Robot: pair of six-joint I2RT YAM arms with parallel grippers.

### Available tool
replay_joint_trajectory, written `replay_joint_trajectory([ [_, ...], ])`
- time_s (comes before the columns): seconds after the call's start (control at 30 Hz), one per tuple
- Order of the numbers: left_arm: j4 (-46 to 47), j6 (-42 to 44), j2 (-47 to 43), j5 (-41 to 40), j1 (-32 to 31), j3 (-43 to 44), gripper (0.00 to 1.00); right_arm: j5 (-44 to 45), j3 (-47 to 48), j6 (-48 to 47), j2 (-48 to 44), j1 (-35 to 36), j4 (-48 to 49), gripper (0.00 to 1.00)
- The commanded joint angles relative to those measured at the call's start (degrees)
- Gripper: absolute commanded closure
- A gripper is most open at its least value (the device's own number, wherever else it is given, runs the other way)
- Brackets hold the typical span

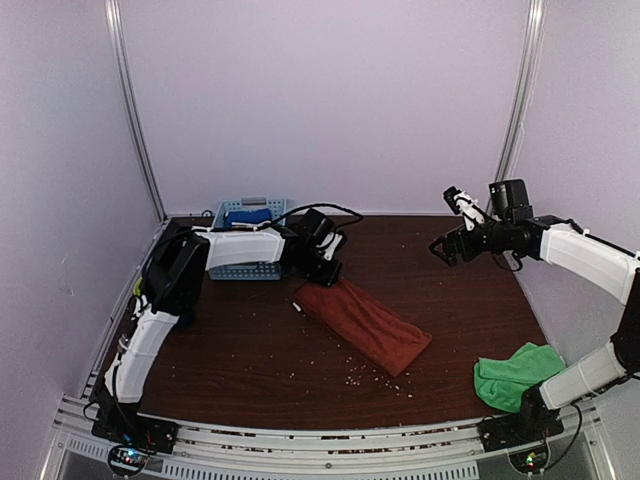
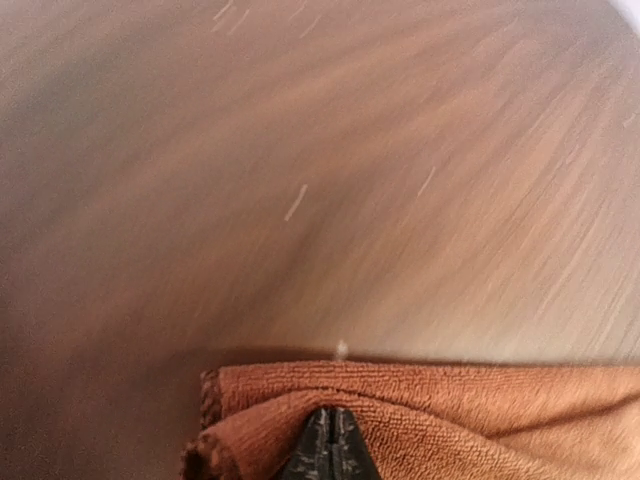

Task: Roll the towels
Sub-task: Move the towel to the center of the board.

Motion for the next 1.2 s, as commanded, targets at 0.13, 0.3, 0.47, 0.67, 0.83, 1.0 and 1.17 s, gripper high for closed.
replay_joint_trajectory([
  [0.13,11.3,2.0,0.4,8.9,0.4,7.7,0.82,-4.6,-1.2,-1.9,-0.3,-2.3,-1.2,0.00],
  [0.3,10.1,-0.9,-14.1,1.9,0.3,-8.5,0.73,-6.4,-2.4,-13.3,0.5,1.9,-10.1,0.00],
  [0.47,9.2,-2.2,-22.0,3.0,-0.1,-23.1,0.75,-1.1,-6.1,-20.7,2.9,9.5,-14.4,0.10],
  [0.67,10.6,-4.9,-27.6,-0.3,-2.0,-34.0,0.80,2.0,-5.7,-23.5,8.9,11.8,-17.9,0.16],
  [0.83,13.5,-6.5,-33.8,-1.3,-2.2,-41.0,0.80,1.0,-4.7,-24.3,15.6,12.4,-21.7,0.15],
  [1.0,13.8,-6.6,-38.5,-3.0,-2.2,-45.3,0.80,-6.8,-3.1,-26.4,20.2,14.2,-27.7,0.17],
  [1.17,14.7,-6.6,-44.5,-4.4,-2.5,-50.1,0.80,-12.2,-2.6,-25.6,22.2,22.6,-29.8,0.23],
])
